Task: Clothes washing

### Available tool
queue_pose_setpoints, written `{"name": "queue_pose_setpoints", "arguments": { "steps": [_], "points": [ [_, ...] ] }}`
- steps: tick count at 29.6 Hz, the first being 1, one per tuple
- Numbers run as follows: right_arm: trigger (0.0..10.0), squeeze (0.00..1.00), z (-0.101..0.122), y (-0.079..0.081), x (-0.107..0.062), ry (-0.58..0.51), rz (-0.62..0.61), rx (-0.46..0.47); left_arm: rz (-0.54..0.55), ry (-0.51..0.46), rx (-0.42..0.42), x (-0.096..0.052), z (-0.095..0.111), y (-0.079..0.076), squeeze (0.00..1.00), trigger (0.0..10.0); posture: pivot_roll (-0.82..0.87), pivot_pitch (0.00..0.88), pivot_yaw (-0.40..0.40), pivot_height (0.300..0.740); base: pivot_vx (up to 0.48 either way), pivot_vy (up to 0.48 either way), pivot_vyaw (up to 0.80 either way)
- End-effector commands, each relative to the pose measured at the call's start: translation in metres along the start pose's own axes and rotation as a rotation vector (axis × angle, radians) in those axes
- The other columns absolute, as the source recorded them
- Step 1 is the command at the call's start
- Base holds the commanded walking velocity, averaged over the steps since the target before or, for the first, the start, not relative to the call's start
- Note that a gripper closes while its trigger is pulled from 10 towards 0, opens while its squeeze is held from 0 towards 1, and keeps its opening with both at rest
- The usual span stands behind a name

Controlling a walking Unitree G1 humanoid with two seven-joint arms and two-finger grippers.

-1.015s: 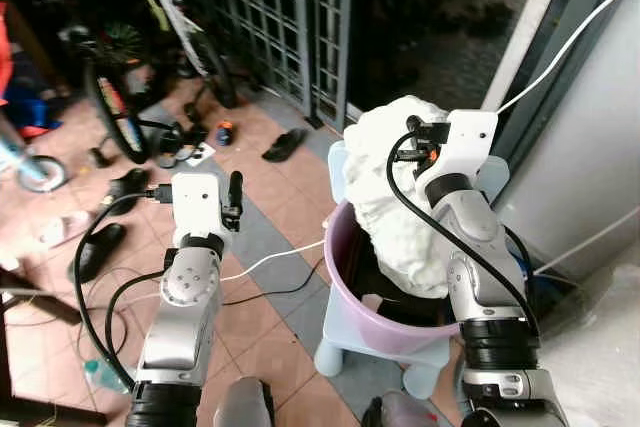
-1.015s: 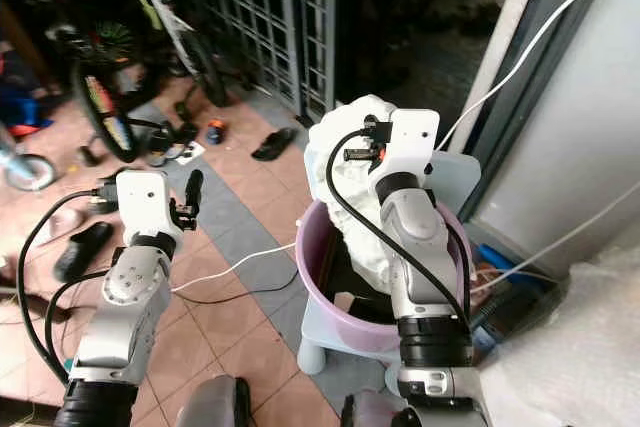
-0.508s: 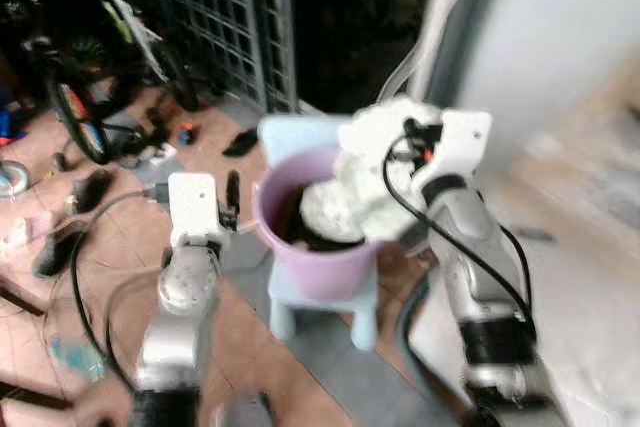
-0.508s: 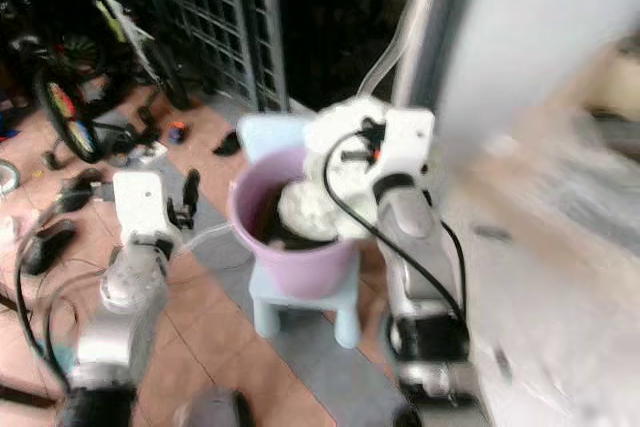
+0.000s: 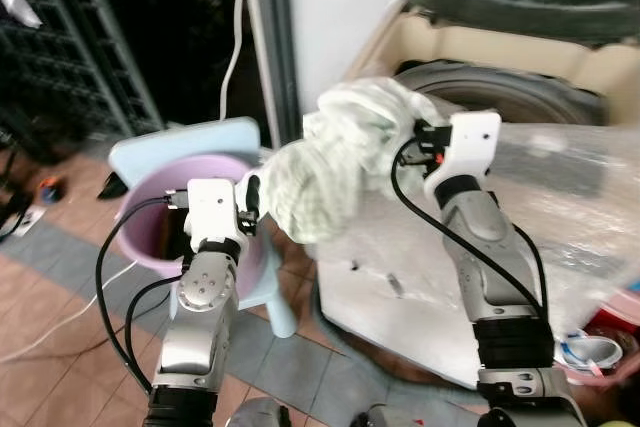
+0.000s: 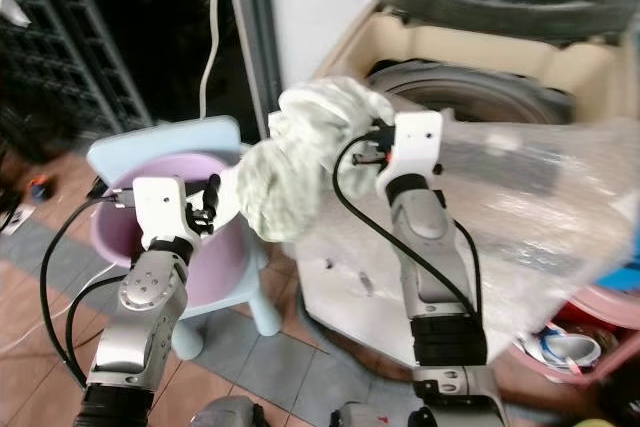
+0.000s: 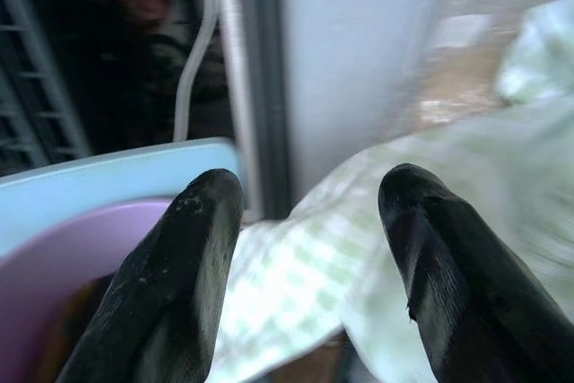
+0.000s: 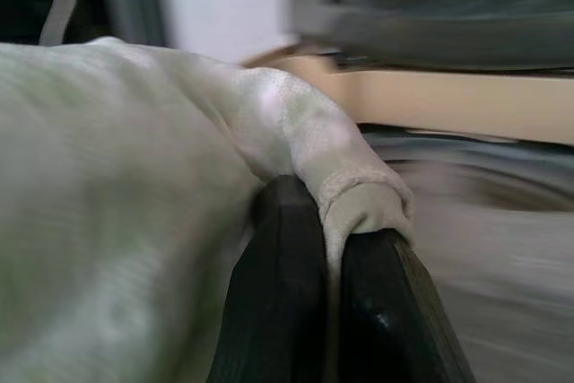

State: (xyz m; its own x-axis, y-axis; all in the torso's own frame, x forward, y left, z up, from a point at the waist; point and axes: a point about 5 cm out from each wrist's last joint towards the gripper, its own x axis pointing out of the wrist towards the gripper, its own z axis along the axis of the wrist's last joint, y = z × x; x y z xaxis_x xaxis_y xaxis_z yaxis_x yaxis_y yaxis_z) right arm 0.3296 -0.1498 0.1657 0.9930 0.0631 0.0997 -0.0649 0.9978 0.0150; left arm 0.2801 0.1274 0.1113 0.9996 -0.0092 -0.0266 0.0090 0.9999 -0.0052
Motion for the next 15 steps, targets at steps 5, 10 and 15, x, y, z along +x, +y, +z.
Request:
{"name": "queue_pose_setpoints", "arguments": {
  "steps": [5, 10, 15],
  "points": [
    [10.0, 0.00, 0.018, -0.006, 0.015, -0.063, -0.052, -0.016, -0.014, -0.024, -0.008, 0.003, 0.006, 0.007, 0.00, 10.0, 0.01, 0.028, 0.059, 0.740, 0.000, 0.000, -0.78],
    [10.0, 0.00, 0.030, -0.014, 0.026, -0.094, -0.077, -0.030, -0.021, -0.051, -0.014, 0.006, 0.016, 0.007, 0.00, 10.0, 0.00, 0.054, 0.061, 0.740, 0.048, 0.000, -0.78],
    [10.0, 0.00, 0.034, -0.014, 0.034, -0.104, -0.047, -0.030, -0.015, -0.039, -0.051, 0.002, 0.012, 0.007, 0.00, 10.0, -0.01, 0.061, 0.052, 0.740, 0.327, 0.000, -0.30]
  ]
}}
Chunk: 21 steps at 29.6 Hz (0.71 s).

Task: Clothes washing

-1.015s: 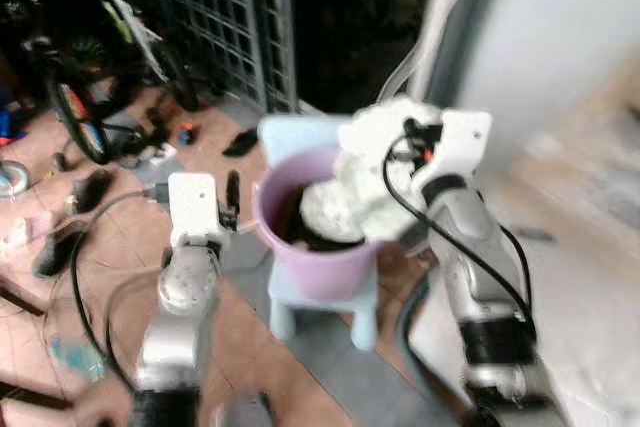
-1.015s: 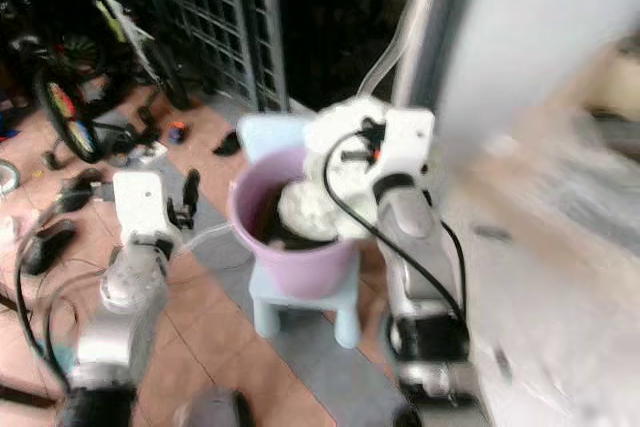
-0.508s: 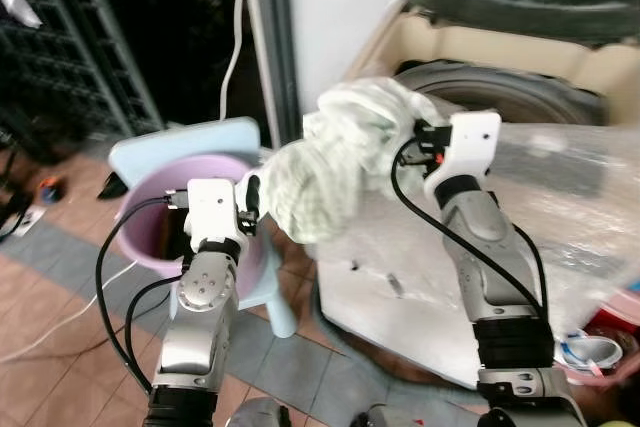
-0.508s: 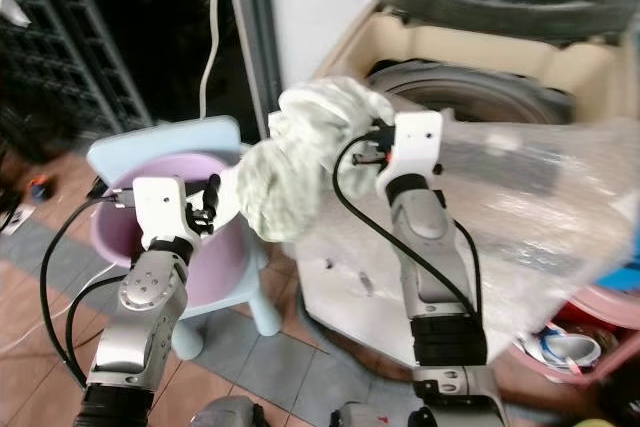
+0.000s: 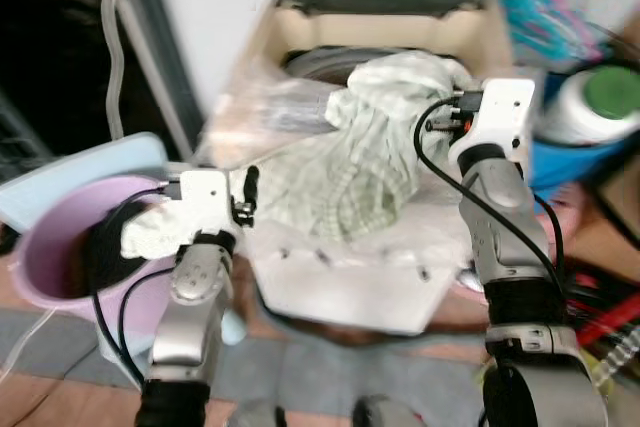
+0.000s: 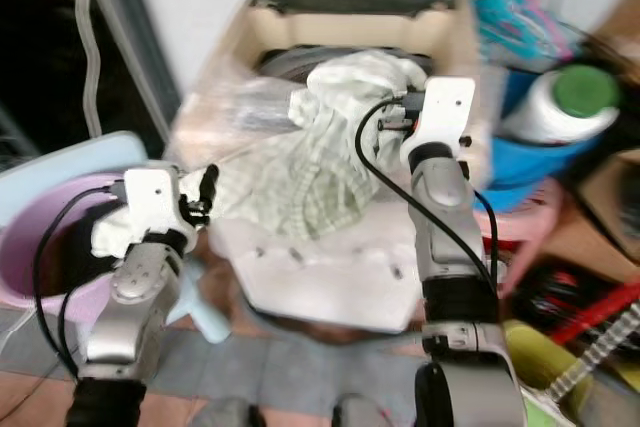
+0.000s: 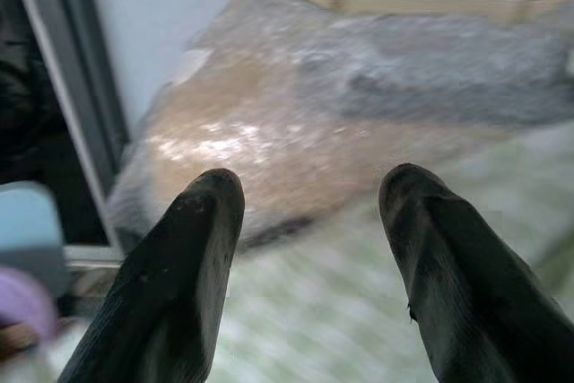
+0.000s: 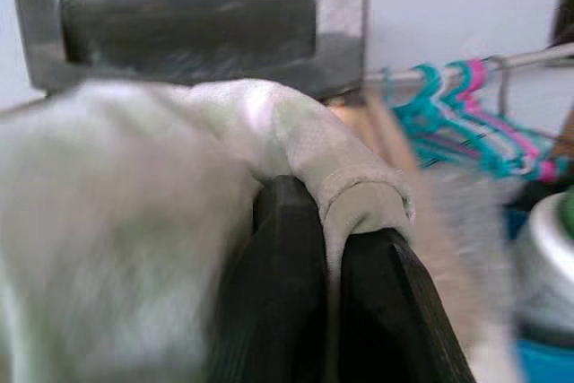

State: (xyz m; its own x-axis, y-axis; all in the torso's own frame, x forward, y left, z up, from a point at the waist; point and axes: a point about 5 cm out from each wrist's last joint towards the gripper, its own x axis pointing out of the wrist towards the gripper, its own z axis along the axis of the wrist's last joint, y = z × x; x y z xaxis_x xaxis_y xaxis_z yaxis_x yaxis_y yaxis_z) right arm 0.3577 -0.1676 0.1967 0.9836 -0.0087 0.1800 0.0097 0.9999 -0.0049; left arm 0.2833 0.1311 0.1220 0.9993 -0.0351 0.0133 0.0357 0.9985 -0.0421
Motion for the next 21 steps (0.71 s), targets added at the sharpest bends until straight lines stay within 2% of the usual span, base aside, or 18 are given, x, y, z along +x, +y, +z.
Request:
{"name": "queue_pose_setpoints", "arguments": {
  "steps": [1, 6, 11, 15, 21],
  "points": [
    [10.0, 0.00, 0.005, 0.006, 0.005, -0.020, 0.032, 0.004, 0.013, 0.006, -0.018, -0.002, 0.000, 0.003, 0.00, 10.0, -0.01, 0.058, 0.048, 0.740, 0.334, 0.000, 0.00],
    [10.0, 0.00, 0.005, 0.013, 0.008, -0.026, 0.094, -0.006, 0.011, 0.002, -0.023, -0.002, 0.001, 0.002, 0.00, 10.0, 0.00, 0.047, 0.047, 0.740, 0.331, 0.000, 0.00],
    [10.0, 0.00, 0.006, 0.023, 0.008, -0.045, 0.202, -0.029, 0.029, 0.004, -0.031, -0.001, 0.000, 0.009, 0.00, 10.0, 0.00, 0.042, 0.048, 0.740, 0.355, 0.323, 0.00],
    [10.0, 0.00, 0.017, 0.038, 0.007, -0.104, 0.360, -0.087, 0.028, 0.015, -0.050, 0.000, -0.001, 0.008, 0.00, 10.0, 0.00, 0.032, 0.053, 0.740, 0.345, 0.334, 0.00],
    [10.0, 0.00, 0.030, 0.046, 0.007, -0.162, 0.464, -0.094, 0.013, 0.003, -0.042, 0.000, 0.000, 0.005, 0.00, 10.0, 0.00, 0.029, 0.049, 0.740, 0.326, 0.353, 0.00]
  ]
}}
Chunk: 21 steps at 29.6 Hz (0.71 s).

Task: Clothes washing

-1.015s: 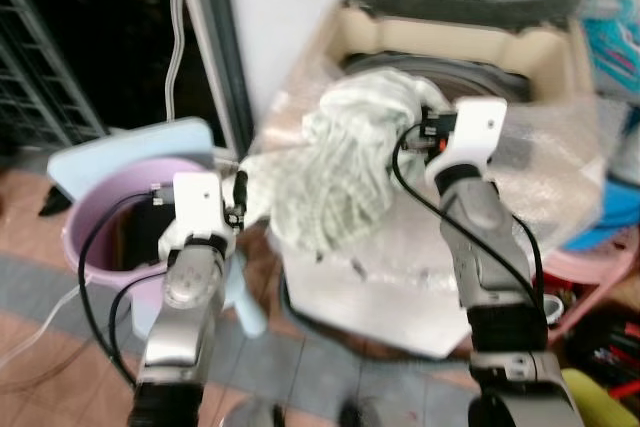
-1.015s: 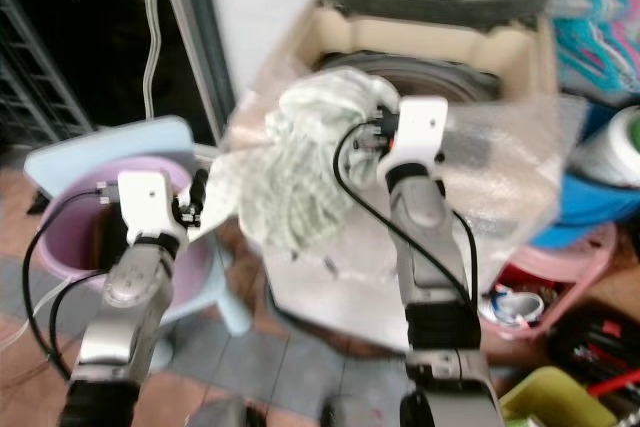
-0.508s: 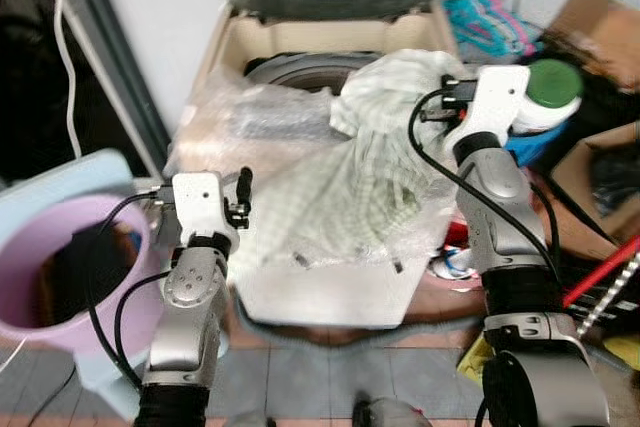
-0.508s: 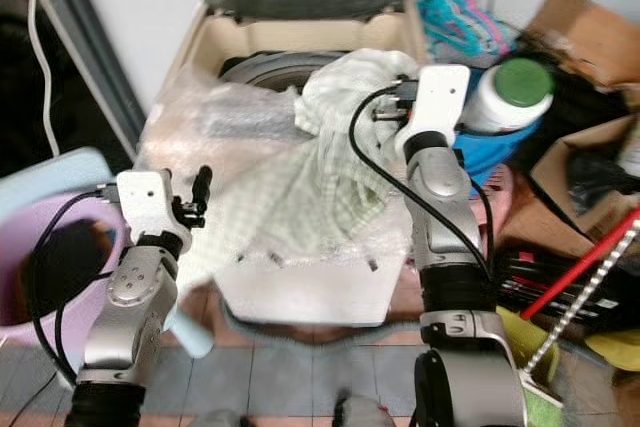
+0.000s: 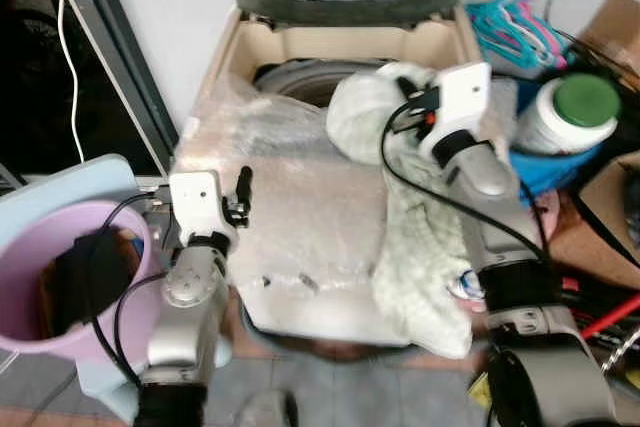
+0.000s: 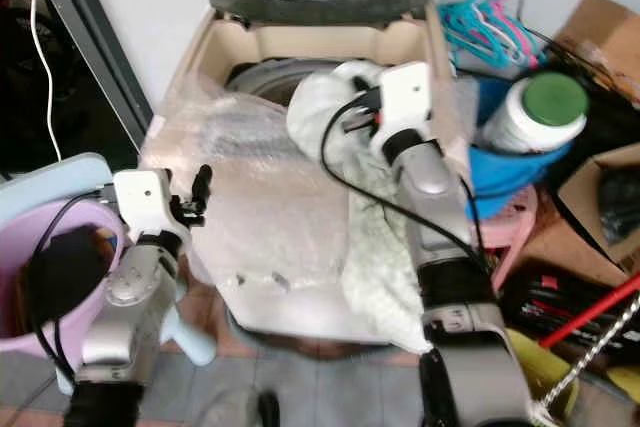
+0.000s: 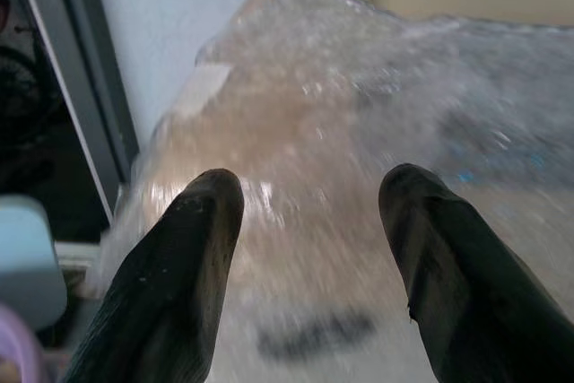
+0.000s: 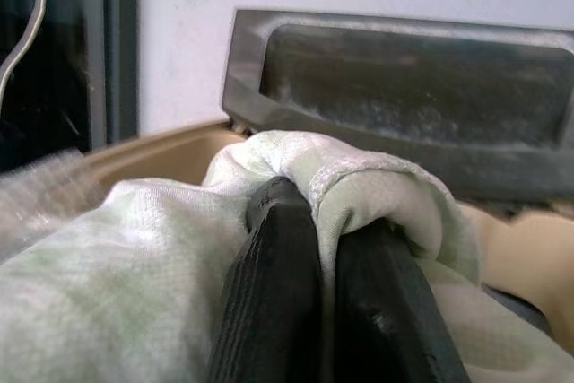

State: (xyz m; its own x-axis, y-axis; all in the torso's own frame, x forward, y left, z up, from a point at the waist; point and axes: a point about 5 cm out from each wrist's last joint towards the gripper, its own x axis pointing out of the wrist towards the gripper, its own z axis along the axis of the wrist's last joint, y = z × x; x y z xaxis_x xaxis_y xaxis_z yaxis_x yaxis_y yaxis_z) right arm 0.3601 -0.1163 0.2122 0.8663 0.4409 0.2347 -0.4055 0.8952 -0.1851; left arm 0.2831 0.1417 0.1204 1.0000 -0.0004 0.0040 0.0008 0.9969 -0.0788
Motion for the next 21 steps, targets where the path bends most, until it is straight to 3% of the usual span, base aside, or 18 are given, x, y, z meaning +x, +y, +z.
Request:
{"name": "queue_pose_setpoints", "arguments": {
  "steps": [1, 8, 16, 19, 21],
  "points": [
    [10.0, 0.00, 0.018, -0.007, 0.002, -0.067, 0.014, -0.023, -0.023, -0.005, -0.005, 0.000, 0.001, -0.006, 0.00, 10.0, 0.00, 0.029, 0.049, 0.740, 0.352, 0.326, 0.00],
    [10.0, 0.00, 0.044, -0.012, 0.020, -0.118, 0.137, -0.078, -0.032, -0.009, -0.005, 0.000, 0.001, -0.008, 0.00, 10.0, -0.01, 0.024, 0.048, 0.740, 0.427, 0.075, 0.00],
    [10.0, 0.00, 0.080, 0.000, 0.051, -0.118, 0.426, -0.140, -0.024, -0.005, -0.006, 0.003, 0.000, -0.011, 0.00, 10.0, -0.01, 0.014, 0.037, 0.740, 0.000, 0.000, 0.00],
    [10.0, 0.00, 0.084, -0.002, 0.058, -0.107, 0.443, -0.136, -0.022, -0.005, -0.005, 0.003, 0.000, -0.012, 0.00, 10.0, -0.01, 0.013, 0.036, 0.740, 0.000, 0.000, 0.00],
    [10.0, 0.00, 0.096, -0.016, 0.072, -0.065, 0.363, -0.184, -0.012, -0.010, -0.005, 0.002, 0.000, -0.011, 0.00, 10.0, 0.00, 0.009, 0.027, 0.740, 0.000, 0.000, 0.00]
  ]
}}
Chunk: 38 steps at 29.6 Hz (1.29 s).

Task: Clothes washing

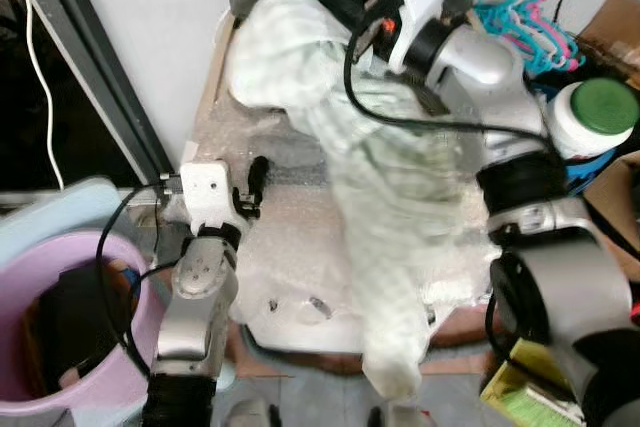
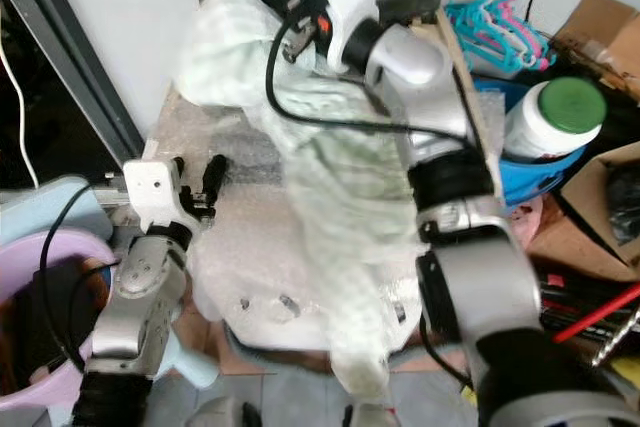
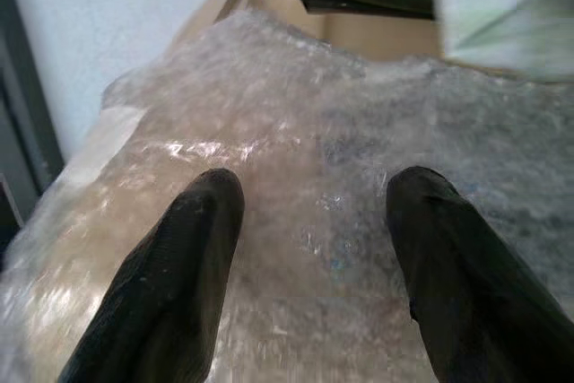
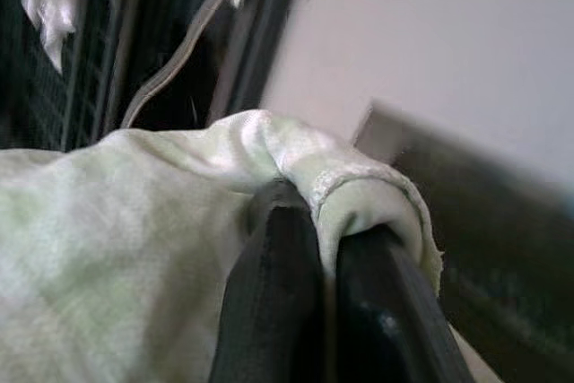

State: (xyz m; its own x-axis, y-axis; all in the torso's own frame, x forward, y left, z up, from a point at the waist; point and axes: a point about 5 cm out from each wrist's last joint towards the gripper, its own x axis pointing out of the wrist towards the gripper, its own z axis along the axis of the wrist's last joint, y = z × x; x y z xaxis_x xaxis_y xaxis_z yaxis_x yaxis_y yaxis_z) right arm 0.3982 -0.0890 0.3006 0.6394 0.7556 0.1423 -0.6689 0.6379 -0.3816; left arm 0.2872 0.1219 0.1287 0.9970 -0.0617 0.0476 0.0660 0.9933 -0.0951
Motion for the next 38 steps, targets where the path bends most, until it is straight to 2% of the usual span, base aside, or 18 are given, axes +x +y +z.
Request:
{"name": "queue_pose_setpoints", "arguments": {
  "steps": [1, 5, 6, 7, 8, 9, 11, 14, 15, 16, 18, 19, 25, 30, 31, 33, 35, 38],
  "points": [
    [10.0, 0.00, 0.019, -0.013, 0.003, -0.026, -0.039, -0.064, 0.053, 0.028, 0.013, -0.003, -0.006, 0.009, 0.00, 10.0, 0.00, 0.009, 0.027, 0.740, 0.000, 0.000, 0.00],
    [10.0, 0.00, 0.051, -0.047, -0.002, -0.057, -0.273, -0.163, 0.065, 0.022, 0.025, -0.004, -0.006, 0.012, 0.00, 10.0, 0.01, 0.008, 0.021, 0.740, 0.000, 0.000, 0.00],
    [10.0, 0.00, 0.071, -0.063, -0.008, -0.104, -0.432, -0.239, 0.069, 0.022, 0.029, -0.005, -0.006, 0.013, 0.00, 10.0, 0.01, 0.008, 0.020, 0.740, 0.000, 0.000, 0.00],
    [10.0, 0.00, 0.071, -0.063, -0.008, -0.104, -0.432, -0.239, 0.069, 0.022, 0.029, -0.005, -0.006, 0.013, 0.00, 10.0, 0.01, 0.008, 0.020, 0.740, 0.000, 0.000, 0.00],
    [10.0, 0.00, 0.099, -0.081, -0.021, -0.182, -0.589, -0.296, 0.075, 0.022, 0.032, -0.005, -0.007, 0.014, 0.00, 10.0, 0.01, 0.008, 0.020, 0.740, 0.000, 0.000, 0.00],
    [10.0, 0.00, 0.115, -0.090, -0.030, -0.228, -0.677, -0.343, 0.078, 0.021, 0.034, -0.005, -0.007, 0.014, 0.00, 10.0, 0.01, 0.006, 0.017, 0.740, 0.000, 0.000, 0.00],
    [10.0, 0.00, 0.121, -0.094, -0.034, -0.246, -0.715, -0.355, 0.081, 0.018, 0.037, -0.004, -0.006, 0.014, 0.00, 10.0, 0.01, 0.005, 0.015, 0.740, 0.000, 0.000, 0.00],
    [10.0, 0.00, 0.113, -0.092, -0.032, -0.242, -0.704, -0.339, 0.090, 0.010, 0.042, -0.003, -0.005, 0.014, 0.00, 10.0, 0.01, 0.006, 0.015, 0.740, 0.000, 0.000, 0.00],
    [10.0, 0.00, 0.101, -0.087, -0.028, -0.208, -0.666, -0.353, 0.097, 0.006, 0.047, -0.003, -0.004, 0.014, 0.00, 10.0, 0.01, 0.006, 0.014, 0.740, 0.000, 0.000, 0.00],
    [10.0, 0.00, 0.064, -0.073, -0.021, -0.121, -0.575, -0.331, 0.110, 0.001, 0.057, -0.002, -0.003, 0.014, 0.00, 10.0, 0.01, 0.011, 0.015, 0.740, 0.000, 0.000, 0.00],
    [10.0, 0.00, 0.012, -0.051, -0.016, 0.016, -0.430, -0.209, 0.115, 0.001, 0.062, -0.002, -0.002, 0.014, 0.00, 10.0, 0.01, 0.015, 0.015, 0.740, 0.000, 0.000, 0.00],
    [10.0, 0.00, -0.004, -0.044, -0.017, 0.051, -0.389, -0.173, 0.115, 0.001, 0.064, -0.002, -0.002, 0.014, 0.00, 10.0, 0.01, 0.020, 0.019, 0.740, 0.000, 0.000, 0.00],
    [10.0, 0.00, -0.064, -0.009, -0.026, 0.170, -0.236, -0.030, 0.104, -0.005, 0.077, -0.002, 0.001, 0.015, 0.00, 10.0, 0.01, 0.055, 0.029, 0.740, 0.000, 0.000, 0.00],
    [10.0, 0.00, -0.090, 0.006, -0.040, 0.226, -0.110, 0.053, 0.084, -0.013, 0.092, -0.005, 0.005, 0.010, 0.00, 10.0, 0.02, 0.097, 0.032, 0.740, 0.000, 0.000, 0.00],
    [10.0, 1.00, -0.093, 0.004, -0.046, 0.229, -0.101, 0.085, 0.076, -0.020, 0.098, -0.007, 0.008, 0.008, 0.00, 10.0, 0.01, 0.107, 0.026, 0.740, 0.000, 0.000, 0.00],
    [10.0, 1.00, -0.086, -0.003, -0.050, 0.189, -0.126, 0.088, 0.079, -0.018, 0.097, -0.009, 0.007, 0.009, 0.00, 10.0, 0.02, 0.112, 0.025, 0.740, 0.000, 0.000, 0.00],
    [10.0, 1.00, -0.070, -0.016, -0.056, 0.117, -0.174, 0.040, 0.090, -0.004, 0.094, -0.013, 0.004, 0.012, 0.00, 10.0, 0.02, 0.115, 0.024, 0.740, 0.000, 0.000, 0.00],
    [10.0, 1.00, -0.039, -0.038, -0.070, -0.064, -0.358, -0.091, 0.073, -0.003, 0.088, -0.018, 0.005, 0.013, 0.00, 10.0, 0.01, 0.117, 0.020, 0.740, 0.000, 0.000, 0.00]
  ]
}}
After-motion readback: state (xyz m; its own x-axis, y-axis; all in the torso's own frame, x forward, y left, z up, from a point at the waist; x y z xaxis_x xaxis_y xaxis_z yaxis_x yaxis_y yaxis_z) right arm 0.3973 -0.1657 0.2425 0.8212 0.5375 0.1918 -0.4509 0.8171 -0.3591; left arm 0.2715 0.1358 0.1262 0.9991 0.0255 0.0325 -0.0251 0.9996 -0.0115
